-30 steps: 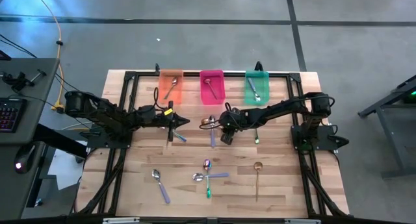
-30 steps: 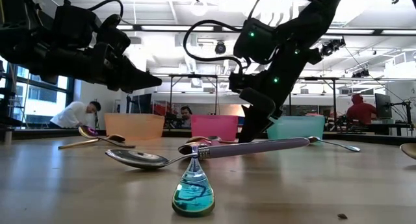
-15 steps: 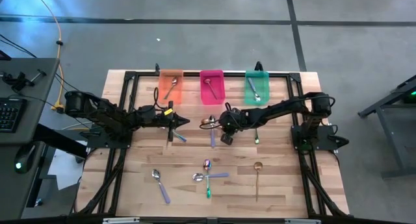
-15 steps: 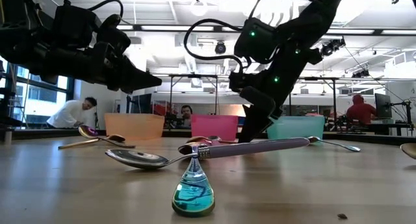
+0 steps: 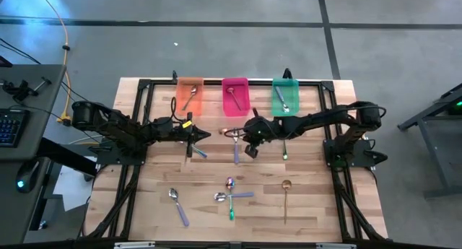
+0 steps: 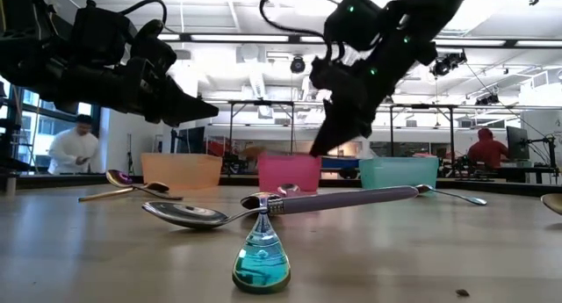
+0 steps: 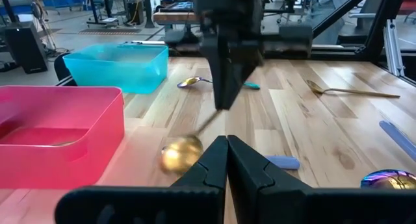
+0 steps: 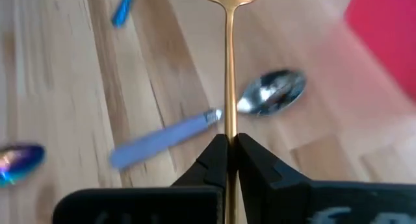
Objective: Sort silverware by color (type)
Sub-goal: Put the middle top yellow spoon into the pink bin
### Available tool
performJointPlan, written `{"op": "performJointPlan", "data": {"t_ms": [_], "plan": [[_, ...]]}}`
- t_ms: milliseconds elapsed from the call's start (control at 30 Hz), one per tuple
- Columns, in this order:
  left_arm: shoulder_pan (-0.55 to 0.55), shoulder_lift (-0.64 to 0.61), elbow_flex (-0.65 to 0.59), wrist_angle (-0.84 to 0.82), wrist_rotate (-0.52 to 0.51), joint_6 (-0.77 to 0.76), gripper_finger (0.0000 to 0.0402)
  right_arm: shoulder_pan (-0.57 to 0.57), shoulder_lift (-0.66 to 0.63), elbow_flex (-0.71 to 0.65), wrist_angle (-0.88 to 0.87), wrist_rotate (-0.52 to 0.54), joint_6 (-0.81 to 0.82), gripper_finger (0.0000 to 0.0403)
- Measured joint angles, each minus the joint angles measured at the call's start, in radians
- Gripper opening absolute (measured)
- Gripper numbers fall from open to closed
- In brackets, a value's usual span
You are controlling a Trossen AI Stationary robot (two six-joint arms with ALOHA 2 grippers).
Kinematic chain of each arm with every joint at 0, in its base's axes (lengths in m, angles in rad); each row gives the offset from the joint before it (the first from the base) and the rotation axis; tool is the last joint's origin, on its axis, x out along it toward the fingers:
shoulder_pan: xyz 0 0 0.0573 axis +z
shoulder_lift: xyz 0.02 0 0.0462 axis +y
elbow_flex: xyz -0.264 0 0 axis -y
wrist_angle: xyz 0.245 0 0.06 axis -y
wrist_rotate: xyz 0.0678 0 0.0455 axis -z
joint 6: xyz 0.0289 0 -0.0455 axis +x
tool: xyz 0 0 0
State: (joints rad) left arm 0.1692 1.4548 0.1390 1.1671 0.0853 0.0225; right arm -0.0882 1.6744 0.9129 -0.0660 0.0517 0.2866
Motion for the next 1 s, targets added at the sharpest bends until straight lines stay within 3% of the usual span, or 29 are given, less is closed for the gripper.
{"op": "performJointPlan", "data": {"t_ms": [167, 533, 1000], "plan": [[0.000, 0.000, 0.000, 0.001, 0.000, 0.007, 0.0000, -0.078, -0.025, 0.001, 0.122, 0.055, 0.062, 0.0005], [0.000, 0.000, 0.000, 0.004, 0.000, 0.015, 0.0000, -0.312, 0.015, 0.002, 0.309, 0.061, 0.121, 0.0005], [0.000, 0.000, 0.000, 0.002, -0.001, 0.015, 0.0000, -0.368, 0.103, 0.003, 0.396, 0.053, 0.141, 0.0005]]}}
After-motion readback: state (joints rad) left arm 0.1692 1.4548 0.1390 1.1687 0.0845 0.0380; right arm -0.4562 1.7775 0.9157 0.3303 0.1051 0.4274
